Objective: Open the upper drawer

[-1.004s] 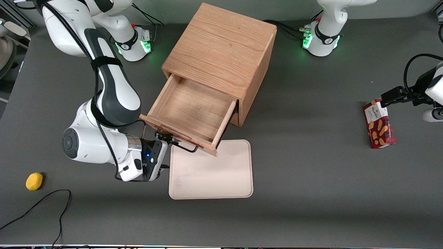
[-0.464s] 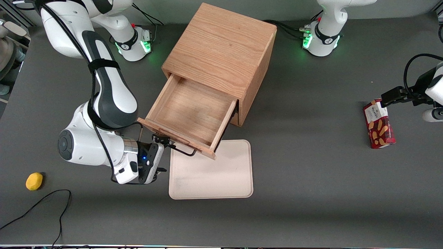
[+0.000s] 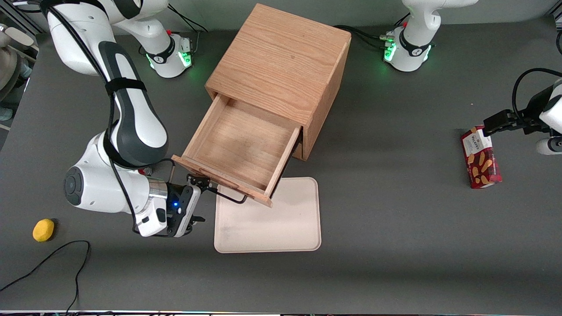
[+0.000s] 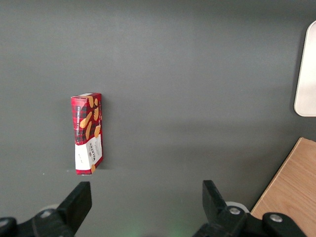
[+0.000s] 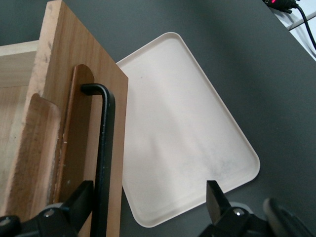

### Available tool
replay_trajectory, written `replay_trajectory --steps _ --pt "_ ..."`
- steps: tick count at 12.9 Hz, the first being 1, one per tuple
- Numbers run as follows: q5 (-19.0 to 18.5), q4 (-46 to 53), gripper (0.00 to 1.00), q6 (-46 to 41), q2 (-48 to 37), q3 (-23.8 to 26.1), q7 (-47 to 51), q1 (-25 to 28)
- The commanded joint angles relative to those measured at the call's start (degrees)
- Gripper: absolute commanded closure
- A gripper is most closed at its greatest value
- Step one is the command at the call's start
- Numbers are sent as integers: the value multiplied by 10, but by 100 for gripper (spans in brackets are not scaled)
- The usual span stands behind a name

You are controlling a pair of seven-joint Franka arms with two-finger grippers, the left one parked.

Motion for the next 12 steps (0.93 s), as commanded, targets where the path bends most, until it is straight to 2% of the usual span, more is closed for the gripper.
replay_trajectory --steps 1,9,10,12 --pt "15 23 0 -2 12 3 -15 -7" --pt "6 67 0 -27 -11 2 18 -6" --pt "1 75 0 -29 -14 -2 51 -8" --pt "-41 79 0 -54 -38 -28 119 -8"
